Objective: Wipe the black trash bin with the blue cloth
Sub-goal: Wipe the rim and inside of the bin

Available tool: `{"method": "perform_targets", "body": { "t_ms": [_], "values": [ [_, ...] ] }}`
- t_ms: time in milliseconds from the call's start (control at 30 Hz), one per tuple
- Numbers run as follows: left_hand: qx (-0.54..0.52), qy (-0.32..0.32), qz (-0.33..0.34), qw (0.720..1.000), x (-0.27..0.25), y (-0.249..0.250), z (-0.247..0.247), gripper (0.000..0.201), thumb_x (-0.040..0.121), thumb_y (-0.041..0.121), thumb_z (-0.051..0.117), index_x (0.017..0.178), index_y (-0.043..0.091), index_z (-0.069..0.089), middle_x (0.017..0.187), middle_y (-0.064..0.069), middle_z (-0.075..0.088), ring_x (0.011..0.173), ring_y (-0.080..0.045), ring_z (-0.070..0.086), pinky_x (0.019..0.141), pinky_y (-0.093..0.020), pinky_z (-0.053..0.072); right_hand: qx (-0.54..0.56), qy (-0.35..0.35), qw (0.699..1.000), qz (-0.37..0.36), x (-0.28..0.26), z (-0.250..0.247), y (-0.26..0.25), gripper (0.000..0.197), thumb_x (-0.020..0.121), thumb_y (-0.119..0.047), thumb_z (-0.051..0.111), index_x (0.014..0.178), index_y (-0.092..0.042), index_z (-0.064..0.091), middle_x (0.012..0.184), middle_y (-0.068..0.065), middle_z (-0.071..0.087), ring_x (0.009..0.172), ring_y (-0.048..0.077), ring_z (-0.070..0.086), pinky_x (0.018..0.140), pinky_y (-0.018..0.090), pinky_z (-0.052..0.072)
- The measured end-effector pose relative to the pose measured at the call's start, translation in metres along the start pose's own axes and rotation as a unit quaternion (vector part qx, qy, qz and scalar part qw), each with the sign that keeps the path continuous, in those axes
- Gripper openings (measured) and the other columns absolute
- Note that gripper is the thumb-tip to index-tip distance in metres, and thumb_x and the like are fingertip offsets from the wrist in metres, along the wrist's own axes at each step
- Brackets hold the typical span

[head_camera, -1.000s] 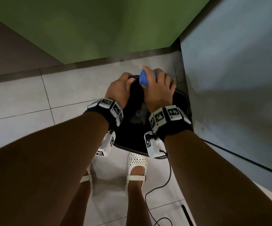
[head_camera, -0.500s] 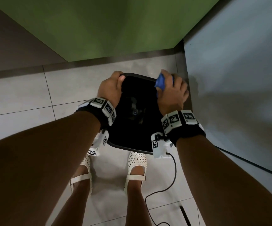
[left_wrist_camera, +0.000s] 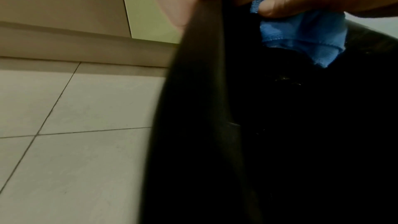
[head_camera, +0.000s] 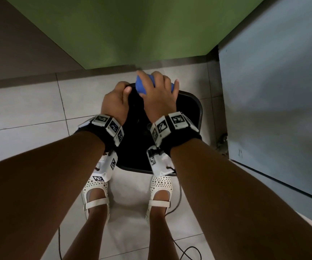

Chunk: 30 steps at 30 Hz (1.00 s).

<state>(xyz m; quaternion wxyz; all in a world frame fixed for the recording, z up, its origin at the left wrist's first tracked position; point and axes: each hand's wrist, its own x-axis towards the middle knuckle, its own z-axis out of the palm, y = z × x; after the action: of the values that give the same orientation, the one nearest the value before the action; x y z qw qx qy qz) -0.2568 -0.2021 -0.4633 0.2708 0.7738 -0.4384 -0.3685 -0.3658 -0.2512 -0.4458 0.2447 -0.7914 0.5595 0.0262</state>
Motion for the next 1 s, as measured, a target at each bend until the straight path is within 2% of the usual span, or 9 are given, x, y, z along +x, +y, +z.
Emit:
{"method": "perform_targets", "body": {
  "t_ms": [100,200,333,433,567,633,733,833,1000],
  "values": [
    [0.012,0.008,-0.009,1.0,0.001,0.001,0.002,0.033,0.099,0.028,0.032,0.109,0.006,0.054,0.09,-0.022,0.066,0.082,-0.035,0.061,0.072,-0.035,0.046,-0.003,0.004,0.999,0.036,-0.007,-0.008,0.025,0.055,0.089,-0.037,0.047,0.14,-0.033,0.027,0.143,0.006,0.029,0.134,0.027,0.022,0.111,0.058,0.001],
    [0.022,0.01,-0.017,1.0,0.001,0.002,0.002,0.034,0.1,0.029,0.032,0.11,0.005,0.053,0.09,-0.023,0.066,0.082,-0.036,0.061,0.071,-0.037,0.046,0.014,0.013,0.99,0.142,-0.023,-0.015,0.052,0.058,0.091,-0.033,0.048,0.142,-0.034,0.021,0.148,0.012,0.021,0.137,0.033,0.016,0.111,0.06,0.001],
    [0.053,-0.005,-0.036,0.998,0.0,0.007,0.0,0.035,0.1,0.03,0.03,0.115,0.005,0.05,0.095,-0.024,0.065,0.087,-0.038,0.061,0.074,-0.038,0.046,0.049,0.068,0.969,0.233,-0.027,-0.012,0.057,0.058,0.088,-0.019,0.051,0.139,-0.035,0.028,0.145,0.01,0.026,0.127,0.037,0.026,0.107,0.055,0.025],
    [0.119,-0.015,-0.048,0.992,0.005,0.01,-0.009,0.037,0.098,0.038,0.03,0.12,0.016,0.049,0.11,-0.015,0.064,0.1,-0.036,0.06,0.083,-0.039,0.048,0.078,0.05,0.982,0.166,-0.01,-0.022,0.055,0.057,0.084,-0.013,0.053,0.134,-0.034,0.037,0.141,0.005,0.031,0.121,0.034,0.032,0.098,0.049,0.033],
    [0.206,-0.104,0.06,0.971,0.016,0.021,-0.017,0.038,0.097,0.043,0.032,0.123,0.025,0.054,0.121,-0.009,0.063,0.11,-0.03,0.058,0.086,-0.033,0.043,0.058,-0.026,0.998,-0.003,0.014,-0.027,0.037,0.053,0.085,-0.016,0.052,0.133,-0.036,0.04,0.139,0.002,0.037,0.12,0.031,0.034,0.1,0.045,0.033],
    [0.21,-0.166,0.067,0.961,0.02,0.02,-0.017,0.039,0.098,0.04,0.031,0.13,0.024,0.047,0.119,-0.015,0.063,0.108,-0.033,0.058,0.085,-0.034,0.042,0.031,-0.037,0.998,-0.03,0.02,-0.023,0.023,0.054,0.087,-0.019,0.054,0.134,-0.039,0.037,0.14,-0.001,0.036,0.123,0.028,0.032,0.102,0.042,0.028],
    [0.202,-0.179,0.043,0.962,0.024,0.014,-0.015,0.038,0.099,0.038,0.03,0.129,0.02,0.044,0.114,-0.019,0.064,0.103,-0.037,0.059,0.083,-0.038,0.043,0.009,-0.031,0.999,-0.016,0.021,-0.018,0.016,0.056,0.088,-0.024,0.053,0.137,-0.039,0.031,0.141,0.001,0.033,0.126,0.027,0.03,0.108,0.047,0.023],
    [0.212,-0.165,0.03,0.963,0.022,0.013,-0.012,0.037,0.098,0.039,0.028,0.124,0.018,0.045,0.106,-0.021,0.065,0.097,-0.039,0.059,0.078,-0.037,0.043,0.05,0.01,0.995,0.081,0.012,-0.018,0.023,0.059,0.088,-0.025,0.052,0.14,-0.037,0.026,0.142,0.006,0.032,0.126,0.03,0.032,0.108,0.054,0.023],
    [0.146,-0.128,-0.024,0.981,0.012,0.014,-0.01,0.037,0.099,0.038,0.029,0.126,0.018,0.045,0.107,-0.022,0.064,0.098,-0.041,0.058,0.08,-0.037,0.043,0.053,0.046,0.956,0.285,-0.034,-0.015,0.045,0.061,0.089,-0.024,0.05,0.14,-0.039,0.019,0.145,0.008,0.025,0.132,0.032,0.023,0.109,0.055,0.015]
  ]
}}
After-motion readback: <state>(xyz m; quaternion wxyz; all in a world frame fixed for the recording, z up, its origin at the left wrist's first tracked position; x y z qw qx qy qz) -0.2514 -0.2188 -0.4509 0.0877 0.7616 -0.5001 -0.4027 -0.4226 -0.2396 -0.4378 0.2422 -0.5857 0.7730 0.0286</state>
